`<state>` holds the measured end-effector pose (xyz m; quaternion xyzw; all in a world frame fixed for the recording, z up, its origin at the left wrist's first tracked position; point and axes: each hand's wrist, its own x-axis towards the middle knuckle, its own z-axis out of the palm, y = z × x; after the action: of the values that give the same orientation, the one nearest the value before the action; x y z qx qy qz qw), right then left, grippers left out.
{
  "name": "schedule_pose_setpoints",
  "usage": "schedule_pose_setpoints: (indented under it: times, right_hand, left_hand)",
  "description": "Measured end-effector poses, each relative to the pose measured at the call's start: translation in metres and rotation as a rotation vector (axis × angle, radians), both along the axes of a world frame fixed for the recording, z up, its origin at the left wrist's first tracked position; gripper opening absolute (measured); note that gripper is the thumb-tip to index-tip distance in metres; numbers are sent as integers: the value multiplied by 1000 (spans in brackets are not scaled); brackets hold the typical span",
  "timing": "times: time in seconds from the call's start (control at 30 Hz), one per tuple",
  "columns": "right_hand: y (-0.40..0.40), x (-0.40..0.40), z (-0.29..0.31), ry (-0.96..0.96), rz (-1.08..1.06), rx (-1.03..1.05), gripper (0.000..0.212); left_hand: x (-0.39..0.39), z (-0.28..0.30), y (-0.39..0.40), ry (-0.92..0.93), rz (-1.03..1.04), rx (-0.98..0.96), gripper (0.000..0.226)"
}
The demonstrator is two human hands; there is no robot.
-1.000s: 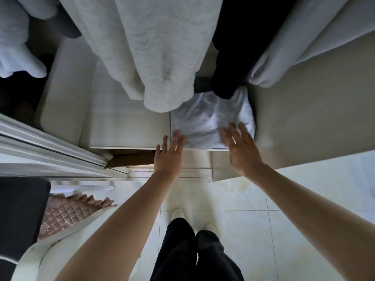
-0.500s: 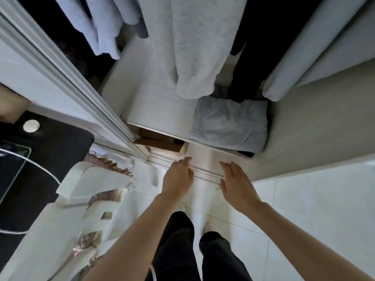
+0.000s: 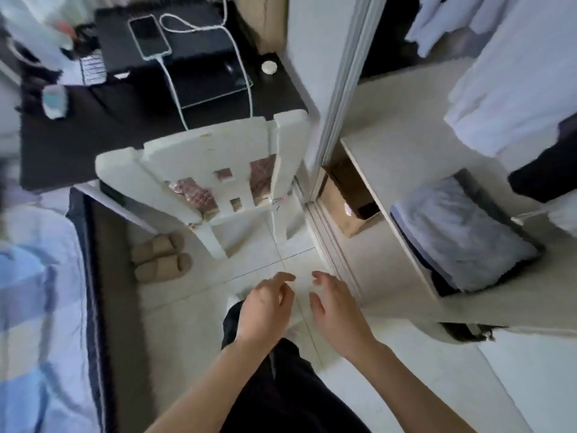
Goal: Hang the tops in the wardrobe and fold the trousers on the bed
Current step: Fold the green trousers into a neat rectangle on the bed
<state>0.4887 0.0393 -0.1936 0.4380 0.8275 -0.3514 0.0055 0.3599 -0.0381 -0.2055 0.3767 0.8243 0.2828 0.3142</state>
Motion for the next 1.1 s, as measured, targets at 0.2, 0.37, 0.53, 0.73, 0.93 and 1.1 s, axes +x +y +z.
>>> schedule_pose_setpoints:
  times: [0.2, 0.37, 0.53, 0.73, 0.93, 1.1]
  right_hand:
    - [-65, -58, 6, 11, 341, -82, 41]
    - [-118, -109, 4, -30, 626, -44, 38]
    - [-209, -159, -4, -164, 826, 16, 44]
    - [-358, -190, -14, -193, 1008, -38, 41]
    - [-523, -220, -27, -213, 1231, -117, 35]
    - [-637, -251, -43, -279, 1473, -115, 35]
  left_hand:
    - [-25, 9, -119, -60, 430, -14, 25]
    - [-33, 7, -222, -105, 777, -10, 24]
    - [-25, -5, -348, -161, 1086, 32, 23]
    - [-3, -23, -510, -260, 1382, 32, 24]
    - [15, -33, -668, -251, 1645, -8, 20]
    - [31, -55, -760, -258, 1803, -107, 19]
